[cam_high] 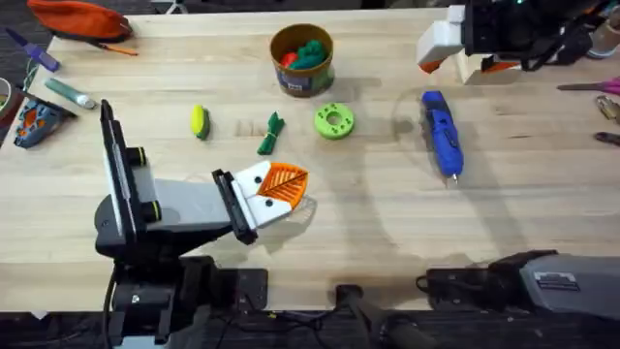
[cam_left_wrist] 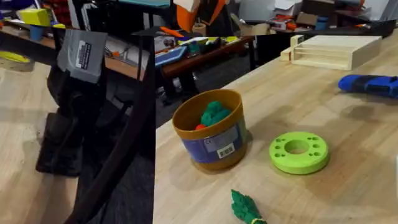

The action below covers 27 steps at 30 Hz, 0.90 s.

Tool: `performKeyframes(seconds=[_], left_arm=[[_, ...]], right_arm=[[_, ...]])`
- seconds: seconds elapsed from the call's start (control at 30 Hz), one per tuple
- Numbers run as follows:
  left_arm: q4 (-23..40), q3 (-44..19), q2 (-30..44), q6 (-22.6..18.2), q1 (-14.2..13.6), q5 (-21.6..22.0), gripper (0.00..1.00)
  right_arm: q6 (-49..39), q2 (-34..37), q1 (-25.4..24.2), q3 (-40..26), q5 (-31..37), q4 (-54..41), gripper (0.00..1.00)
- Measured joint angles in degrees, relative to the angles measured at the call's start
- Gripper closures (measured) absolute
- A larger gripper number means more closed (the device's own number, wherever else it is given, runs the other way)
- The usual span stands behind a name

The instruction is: Pick up the gripper from the table and insert it into the empty holder that is missing its gripper. Then pick up a screw, insert it into the mounting hole, and use the screwdriver to tighten it. Finally, clean up the table by picking up the vegetable and placing it into the bucket.

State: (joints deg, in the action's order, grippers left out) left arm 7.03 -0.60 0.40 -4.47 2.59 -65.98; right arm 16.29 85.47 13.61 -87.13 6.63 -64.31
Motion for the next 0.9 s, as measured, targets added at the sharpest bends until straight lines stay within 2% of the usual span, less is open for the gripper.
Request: performKeyframes(seconds=[0.47, 0.67, 0.8, 0.9], left_arm=[[0.00, 0.00, 0.00, 0.00, 0.00, 0.00, 0.994], [0.00, 0.00, 0.00, 0.00, 0.00, 0.00, 0.994], [0.00, 0.00, 0.00, 0.00, 0.00, 0.00, 0.994], [0.00, 0.00, 0.00, 0.00, 0.00, 0.00, 0.994]], right_arm=[[0.44, 0.00, 0.00, 0.11, 0.00, -2.91, 0.131], [0.40, 0.00, -0.67, 3.88, 0.00, -0.91, 0.131], [-1.39, 0.00, -3.23, 7.62, 0.00, 0.63, 0.021], [-3.99, 0.07, -5.43, 9.25, 0.00, 1.09, 0.010]])
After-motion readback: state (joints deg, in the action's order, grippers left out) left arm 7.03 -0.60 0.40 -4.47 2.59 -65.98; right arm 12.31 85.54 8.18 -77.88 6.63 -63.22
